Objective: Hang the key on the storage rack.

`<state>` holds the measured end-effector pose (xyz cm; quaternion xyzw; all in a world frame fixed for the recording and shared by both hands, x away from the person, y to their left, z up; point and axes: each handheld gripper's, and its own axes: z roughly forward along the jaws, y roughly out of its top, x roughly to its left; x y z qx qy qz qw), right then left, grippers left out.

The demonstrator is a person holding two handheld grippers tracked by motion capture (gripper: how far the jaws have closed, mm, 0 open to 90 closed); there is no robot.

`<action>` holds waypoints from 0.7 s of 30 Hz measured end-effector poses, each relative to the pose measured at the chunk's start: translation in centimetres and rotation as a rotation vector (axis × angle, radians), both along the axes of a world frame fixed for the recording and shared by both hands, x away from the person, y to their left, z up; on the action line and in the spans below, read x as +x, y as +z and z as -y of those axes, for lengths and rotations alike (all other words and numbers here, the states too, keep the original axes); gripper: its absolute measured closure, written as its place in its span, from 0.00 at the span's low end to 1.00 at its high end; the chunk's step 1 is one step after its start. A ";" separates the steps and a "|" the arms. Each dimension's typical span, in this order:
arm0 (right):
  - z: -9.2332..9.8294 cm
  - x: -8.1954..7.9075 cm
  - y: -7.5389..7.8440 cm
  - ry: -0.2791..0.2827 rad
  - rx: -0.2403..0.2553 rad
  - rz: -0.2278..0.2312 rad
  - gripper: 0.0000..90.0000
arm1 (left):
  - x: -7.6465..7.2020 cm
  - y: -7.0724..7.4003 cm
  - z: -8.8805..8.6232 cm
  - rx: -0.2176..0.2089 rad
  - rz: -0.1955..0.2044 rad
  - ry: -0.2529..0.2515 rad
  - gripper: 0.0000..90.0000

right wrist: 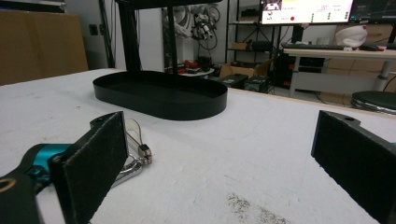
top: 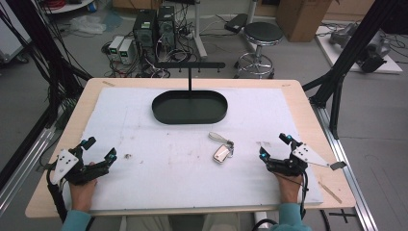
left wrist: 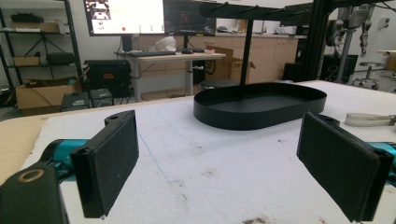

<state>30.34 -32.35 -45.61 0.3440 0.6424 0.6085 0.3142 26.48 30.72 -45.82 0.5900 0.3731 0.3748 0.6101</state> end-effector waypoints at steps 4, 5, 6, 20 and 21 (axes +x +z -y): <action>0.0 0.0 0.0 -0.001 0.004 -0.003 0.04 | 0.0 0.0 0.0 0.005 0.001 -0.002 0.15; 0.0 0.0 0.0 0.000 0.005 -0.003 0.04 | 0.0 0.0 0.0 0.001 0.000 0.000 0.15; 0.0 0.0 0.0 -0.002 0.003 -0.002 0.04 | 0.0 0.0 0.0 0.001 0.000 0.000 0.15; 0.0 0.2 0.2 -0.007 0.003 -0.019 0.04 | 0.0 0.0 0.0 0.005 0.003 -0.002 0.15; 0.0 0.3 0.3 -0.004 0.004 -0.036 0.04 | 0.0 0.0 0.0 0.004 0.002 -0.001 0.15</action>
